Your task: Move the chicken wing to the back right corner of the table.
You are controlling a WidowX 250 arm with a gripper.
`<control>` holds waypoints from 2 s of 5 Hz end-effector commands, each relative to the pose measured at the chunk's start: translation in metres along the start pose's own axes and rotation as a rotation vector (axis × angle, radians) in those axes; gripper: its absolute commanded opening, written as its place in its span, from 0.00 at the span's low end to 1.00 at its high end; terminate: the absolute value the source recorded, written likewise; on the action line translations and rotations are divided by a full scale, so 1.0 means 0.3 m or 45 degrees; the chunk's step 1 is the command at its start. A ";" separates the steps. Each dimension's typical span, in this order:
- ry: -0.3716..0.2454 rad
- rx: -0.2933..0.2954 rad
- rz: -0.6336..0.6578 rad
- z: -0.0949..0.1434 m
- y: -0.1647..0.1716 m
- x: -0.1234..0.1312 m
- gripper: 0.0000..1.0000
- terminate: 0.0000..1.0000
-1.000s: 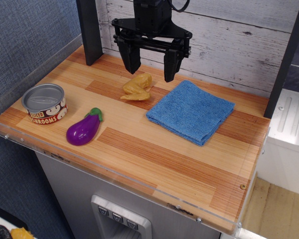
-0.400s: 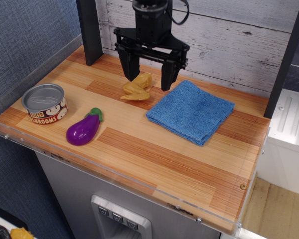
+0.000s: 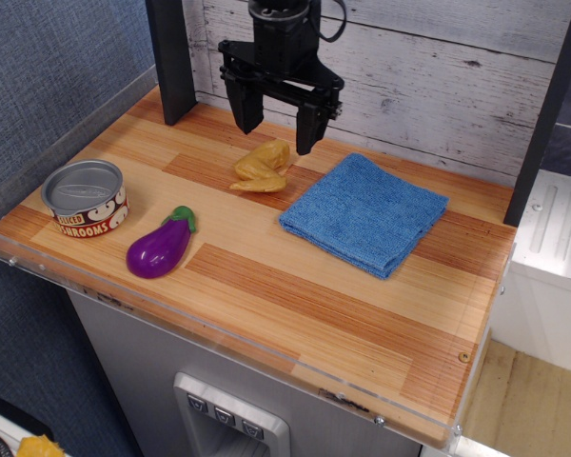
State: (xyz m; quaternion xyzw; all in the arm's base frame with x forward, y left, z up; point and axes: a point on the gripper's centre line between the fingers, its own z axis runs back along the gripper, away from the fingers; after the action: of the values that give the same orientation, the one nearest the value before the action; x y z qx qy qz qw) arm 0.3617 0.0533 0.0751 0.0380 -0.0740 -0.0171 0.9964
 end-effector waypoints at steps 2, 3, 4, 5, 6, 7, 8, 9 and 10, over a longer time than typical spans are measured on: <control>-0.065 0.027 -0.166 -0.075 0.074 0.116 1.00 0.00; -0.061 0.010 -0.160 -0.098 0.084 0.123 1.00 0.00; -0.027 0.011 -0.173 -0.140 0.087 0.122 1.00 0.00; -0.013 0.056 -0.153 -0.170 0.090 0.120 1.00 0.00; -0.012 0.047 -0.150 -0.175 0.095 0.115 1.00 0.00; -0.008 0.059 -0.151 -0.188 0.093 0.113 1.00 0.00; -0.017 0.049 -0.148 -0.184 0.093 0.109 0.00 0.00; -0.011 0.066 -0.122 -0.174 0.096 0.107 0.00 0.00; 0.009 0.080 -0.077 -0.093 0.094 0.099 0.00 0.00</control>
State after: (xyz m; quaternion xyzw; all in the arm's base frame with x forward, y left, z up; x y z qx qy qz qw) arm 0.3872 0.0848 0.0250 0.0649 -0.0322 -0.0382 0.9966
